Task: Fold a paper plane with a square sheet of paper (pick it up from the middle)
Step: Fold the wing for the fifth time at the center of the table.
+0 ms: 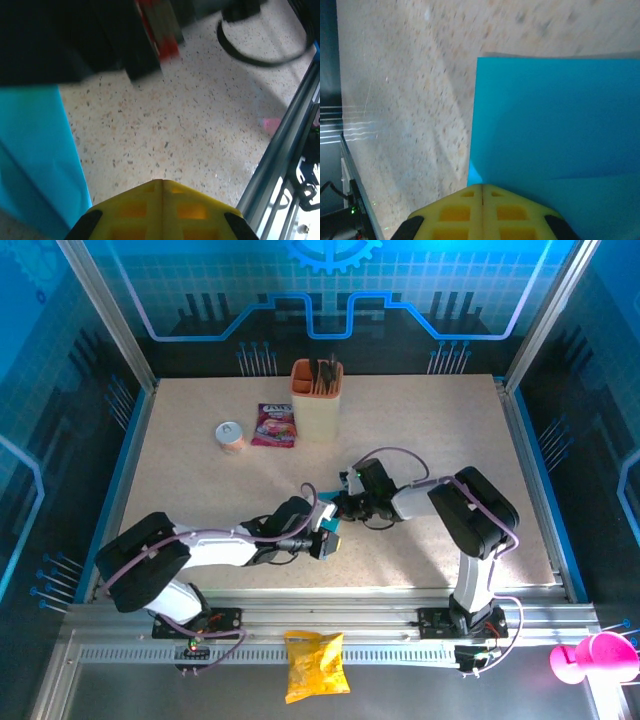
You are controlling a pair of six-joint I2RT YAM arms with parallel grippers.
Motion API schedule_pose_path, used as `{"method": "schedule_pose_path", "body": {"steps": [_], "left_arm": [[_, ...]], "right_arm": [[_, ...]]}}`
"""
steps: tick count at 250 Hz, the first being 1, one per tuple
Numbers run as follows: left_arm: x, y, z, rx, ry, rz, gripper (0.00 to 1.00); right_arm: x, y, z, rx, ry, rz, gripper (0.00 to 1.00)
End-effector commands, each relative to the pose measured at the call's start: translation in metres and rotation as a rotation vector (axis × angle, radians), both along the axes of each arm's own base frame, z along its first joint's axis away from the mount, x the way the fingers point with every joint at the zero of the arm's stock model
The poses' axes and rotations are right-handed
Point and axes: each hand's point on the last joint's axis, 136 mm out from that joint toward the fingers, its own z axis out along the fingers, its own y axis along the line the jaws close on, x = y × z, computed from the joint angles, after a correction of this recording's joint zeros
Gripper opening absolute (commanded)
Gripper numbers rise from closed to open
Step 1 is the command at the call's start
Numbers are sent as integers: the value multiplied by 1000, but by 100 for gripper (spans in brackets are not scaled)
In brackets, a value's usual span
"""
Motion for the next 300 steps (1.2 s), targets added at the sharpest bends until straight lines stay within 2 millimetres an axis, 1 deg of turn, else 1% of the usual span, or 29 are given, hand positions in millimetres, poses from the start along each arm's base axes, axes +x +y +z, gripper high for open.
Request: {"method": "schedule_pose_path", "body": {"steps": [1,24,51,77,82,106,141,185,195,204,224,229,232,236,300], "left_arm": [[2,4,-18,61,15,-18,0],[3,7,-31,85,33,-19,0],[-4,13,-51,115,67,-21,0],[-13,24,-69,144,108,-10,0],[-15,26,-72,147,115,-7,0],[-24,33,-83,156,149,0,0],[-33,41,-96,161,186,12,0],[-38,44,-104,161,208,14,0],[-39,43,-106,161,213,12,0],[-40,44,-107,161,217,12,0],[-41,43,-110,159,224,10,0],[-41,43,-110,158,225,10,0],[-41,43,-110,159,227,11,0],[-42,44,-111,160,228,11,0],[-45,45,-116,160,244,13,0]], "right_arm": [[-55,-28,-55,-170,210,-26,0],[-60,-25,-52,-159,216,-23,0],[-56,-21,-43,-138,217,-18,0],[-45,-20,-34,-125,207,-18,0],[-38,-19,-30,-120,198,-21,0],[-23,-23,-25,-115,191,-33,0],[-3,-28,-19,-89,184,-52,8],[11,-33,-17,-62,179,-66,16],[13,-34,-16,-52,176,-70,19],[16,-34,-16,-41,174,-73,25],[24,-37,-13,-19,166,-89,33],[25,-38,-14,-17,167,-93,35],[32,-36,-8,-6,149,-95,35],[35,-36,-6,0,144,-96,37],[55,-48,-4,27,147,-136,53]]}}
